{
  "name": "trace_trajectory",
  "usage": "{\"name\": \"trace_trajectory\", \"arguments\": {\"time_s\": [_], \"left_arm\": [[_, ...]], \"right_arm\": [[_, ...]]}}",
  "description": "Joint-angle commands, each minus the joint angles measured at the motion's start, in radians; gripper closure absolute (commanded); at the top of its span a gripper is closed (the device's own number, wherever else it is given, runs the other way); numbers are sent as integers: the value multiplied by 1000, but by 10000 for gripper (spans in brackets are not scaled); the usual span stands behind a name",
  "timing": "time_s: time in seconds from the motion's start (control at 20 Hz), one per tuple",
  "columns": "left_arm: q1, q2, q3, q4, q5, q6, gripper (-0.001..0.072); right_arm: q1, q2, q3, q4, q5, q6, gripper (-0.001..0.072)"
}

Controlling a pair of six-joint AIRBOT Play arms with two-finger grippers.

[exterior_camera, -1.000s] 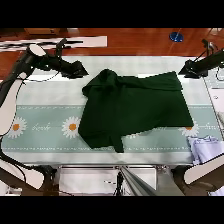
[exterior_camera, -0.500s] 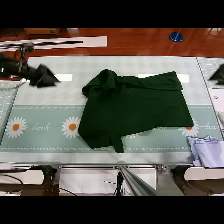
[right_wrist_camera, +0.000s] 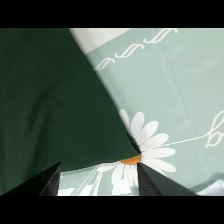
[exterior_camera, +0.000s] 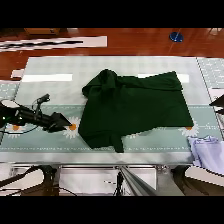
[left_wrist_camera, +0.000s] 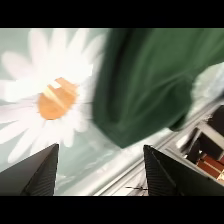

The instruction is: Fold the shirts.

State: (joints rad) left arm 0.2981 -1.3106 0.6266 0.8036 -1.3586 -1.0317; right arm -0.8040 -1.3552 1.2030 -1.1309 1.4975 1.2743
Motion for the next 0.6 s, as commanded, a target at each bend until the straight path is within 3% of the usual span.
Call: {"name": "trace_trajectory", "arguments": {"time_s": [0.0,0.25,0.35,0.4,0.45,0.5,0.55], "left_arm": [[-68,-33,-53,-28,59,13,73],[-211,-128,-52,-111,142,-10,74],[-247,-151,-46,-188,203,-10,106],[-258,-160,-38,-207,220,-20,264],[-261,-164,-31,-208,225,-27,599],[-261,-163,-26,-207,225,-25,682],[-259,-162,-24,-204,222,-24,682]], "right_arm": [[-11,13,-32,24,-14,-7,172],[-11,13,-32,24,-12,-10,173],[-11,13,-32,26,-11,-9,173],[-11,13,-32,27,-8,-9,173],[-11,13,-32,30,-6,-9,172],[-11,13,-32,35,-5,-9,172],[-11,13,-32,35,-5,-9,172]]}}
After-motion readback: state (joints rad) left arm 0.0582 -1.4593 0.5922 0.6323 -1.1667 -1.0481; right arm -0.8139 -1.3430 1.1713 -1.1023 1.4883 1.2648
